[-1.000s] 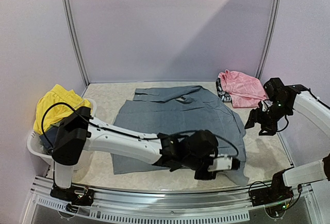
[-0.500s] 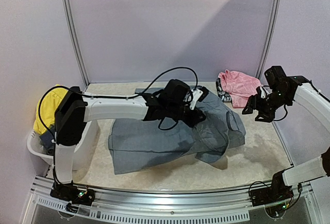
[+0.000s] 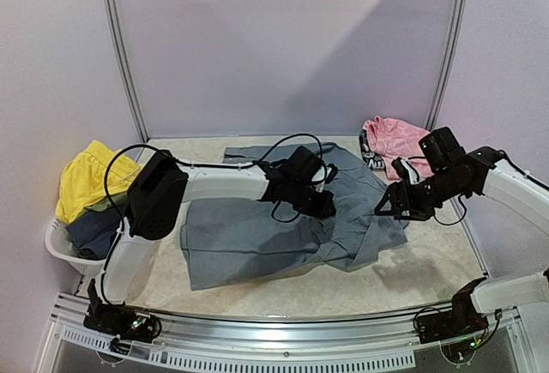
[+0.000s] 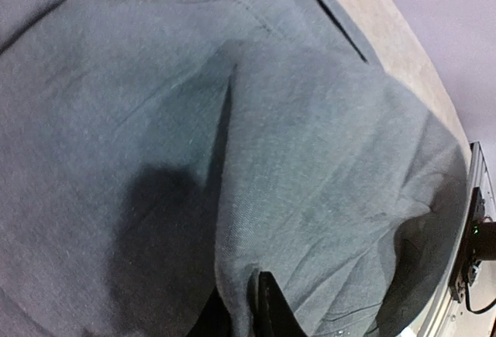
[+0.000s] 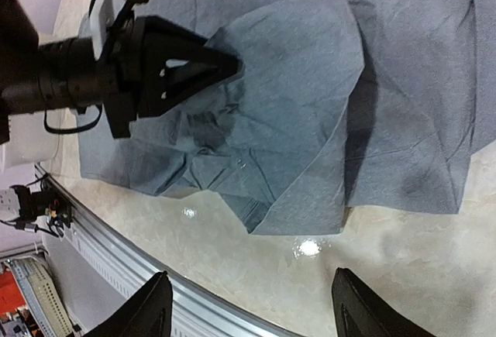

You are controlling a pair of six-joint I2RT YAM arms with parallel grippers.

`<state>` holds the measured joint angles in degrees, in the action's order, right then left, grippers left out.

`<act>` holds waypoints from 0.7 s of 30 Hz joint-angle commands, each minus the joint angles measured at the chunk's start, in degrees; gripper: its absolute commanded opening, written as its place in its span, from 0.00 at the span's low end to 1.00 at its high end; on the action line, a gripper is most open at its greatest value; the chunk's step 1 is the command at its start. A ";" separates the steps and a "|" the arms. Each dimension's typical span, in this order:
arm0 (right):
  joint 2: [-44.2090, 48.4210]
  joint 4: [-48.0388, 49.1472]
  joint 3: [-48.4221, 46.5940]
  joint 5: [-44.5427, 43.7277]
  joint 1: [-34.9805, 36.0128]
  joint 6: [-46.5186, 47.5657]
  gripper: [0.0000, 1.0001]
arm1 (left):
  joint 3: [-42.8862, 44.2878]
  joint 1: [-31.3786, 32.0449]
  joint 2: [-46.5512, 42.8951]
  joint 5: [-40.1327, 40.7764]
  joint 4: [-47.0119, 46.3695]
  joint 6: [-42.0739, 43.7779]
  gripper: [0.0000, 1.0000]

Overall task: Fold and stack the mixed laundry pile
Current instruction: Pick up the flattened shirt from the center of the board.

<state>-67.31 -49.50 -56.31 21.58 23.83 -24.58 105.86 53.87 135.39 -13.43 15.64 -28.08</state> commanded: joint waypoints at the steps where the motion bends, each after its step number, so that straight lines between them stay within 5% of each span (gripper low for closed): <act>1: 0.80 1.79 3.72 -5.75 5.31 -2.54 0.73 | 1.55 -0.43 0.35 -0.23 3.78 -1.07 0.13; 5: -2.24 0.48 5.05 -11.73 7.87 -5.74 0.76 | 0.85 -0.43 -0.54 0.50 4.44 -0.20 0.28; 11: -8.67 -2.05 2.81 -16.88 12.70 -8.80 0.76 | -0.57 -0.43 -2.56 0.57 4.15 0.47 0.65; 16: -13.99 -2.18 -0.08 -17.45 15.89 -11.63 0.74 | -2.55 -0.43 -4.71 0.99 3.84 0.04 0.79; 21: -18.08 -2.06 -2.78 -18.23 19.20 -13.26 0.73 | -5.89 -0.45 -7.59 2.51 3.87 -0.01 0.82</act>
<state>-83.11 -51.03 -56.42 5.61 40.77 -35.20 102.35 53.82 132.27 -12.43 18.92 -28.21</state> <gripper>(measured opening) 0.737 0.812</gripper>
